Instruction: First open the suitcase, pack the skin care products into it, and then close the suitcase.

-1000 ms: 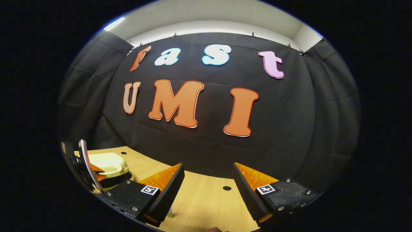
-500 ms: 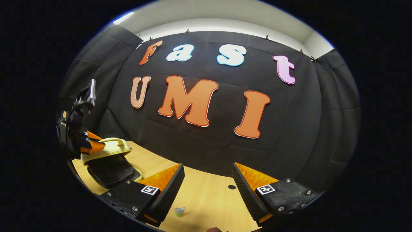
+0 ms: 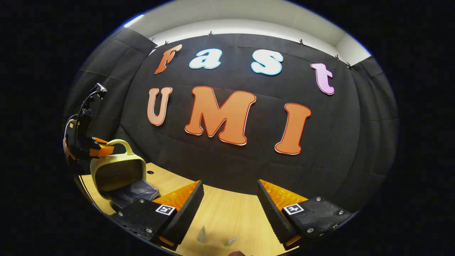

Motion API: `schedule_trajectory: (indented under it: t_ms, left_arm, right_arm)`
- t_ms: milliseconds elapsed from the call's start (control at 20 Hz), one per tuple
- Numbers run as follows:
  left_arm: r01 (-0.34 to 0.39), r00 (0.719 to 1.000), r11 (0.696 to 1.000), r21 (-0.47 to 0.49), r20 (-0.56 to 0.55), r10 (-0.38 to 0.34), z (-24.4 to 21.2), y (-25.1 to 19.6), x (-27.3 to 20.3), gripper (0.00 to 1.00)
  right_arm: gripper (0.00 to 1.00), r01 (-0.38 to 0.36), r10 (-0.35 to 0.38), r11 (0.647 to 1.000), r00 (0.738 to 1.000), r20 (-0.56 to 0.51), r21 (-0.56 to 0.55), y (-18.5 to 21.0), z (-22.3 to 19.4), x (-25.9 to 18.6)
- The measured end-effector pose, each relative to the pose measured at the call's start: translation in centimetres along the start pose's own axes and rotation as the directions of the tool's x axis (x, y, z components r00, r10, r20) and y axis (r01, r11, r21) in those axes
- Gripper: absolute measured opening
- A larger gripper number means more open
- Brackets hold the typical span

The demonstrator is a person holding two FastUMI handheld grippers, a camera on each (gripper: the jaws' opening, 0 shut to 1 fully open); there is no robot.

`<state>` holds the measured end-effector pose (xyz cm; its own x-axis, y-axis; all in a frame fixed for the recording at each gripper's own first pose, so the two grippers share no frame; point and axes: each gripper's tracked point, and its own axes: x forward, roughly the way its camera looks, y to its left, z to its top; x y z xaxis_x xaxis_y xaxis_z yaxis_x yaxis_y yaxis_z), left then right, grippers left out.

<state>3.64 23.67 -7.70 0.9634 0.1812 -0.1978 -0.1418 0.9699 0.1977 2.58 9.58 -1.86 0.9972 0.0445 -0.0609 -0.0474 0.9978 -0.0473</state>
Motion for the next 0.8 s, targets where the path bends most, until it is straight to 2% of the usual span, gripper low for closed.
schedule_trajectory:
  t_ms: [300, 550, 700, 750, 800]
  left_arm:
    - [-0.11, 0.993, 0.992, -0.065, -0.039, 0.107, -4.1, 10.9, 2.7, 0.06]
    - [-0.194, 0.971, 0.974, -0.114, -0.164, 0.175, -11.8, 18.2, 5.7, 0.06]
    - [-0.231, 0.946, 0.954, -0.19, -0.275, 0.174, -18.1, 20.5, 7.6, 0.06]
    - [-0.231, 0.937, 0.954, -0.193, -0.308, 0.165, -20.0, 20.6, 8.7, 0.02]
    - [-0.239, 0.926, 0.949, -0.207, -0.344, 0.158, -21.9, 20.2, 9.8, 0.02]
  right_arm:
    - [0.95, 0.028, -0.029, 0.999, 0.999, -0.018, -0.021, 3.4, 0.8, 0.4]
    - [0.95, 0.046, -0.047, 0.999, 0.998, -0.029, -0.028, 5.8, 1.3, 0.8]
    - [0.95, 0.05, -0.051, 0.999, 0.997, -0.053, -0.021, 6.9, 1.0, 0.7]
    - [0.95, 0.053, -0.054, 0.998, 0.997, -0.061, -0.023, 7.1, 0.8, 0.7]
    - [0.95, 0.052, -0.054, 0.998, 0.996, -0.066, -0.025, 7.4, 0.9, 0.7]
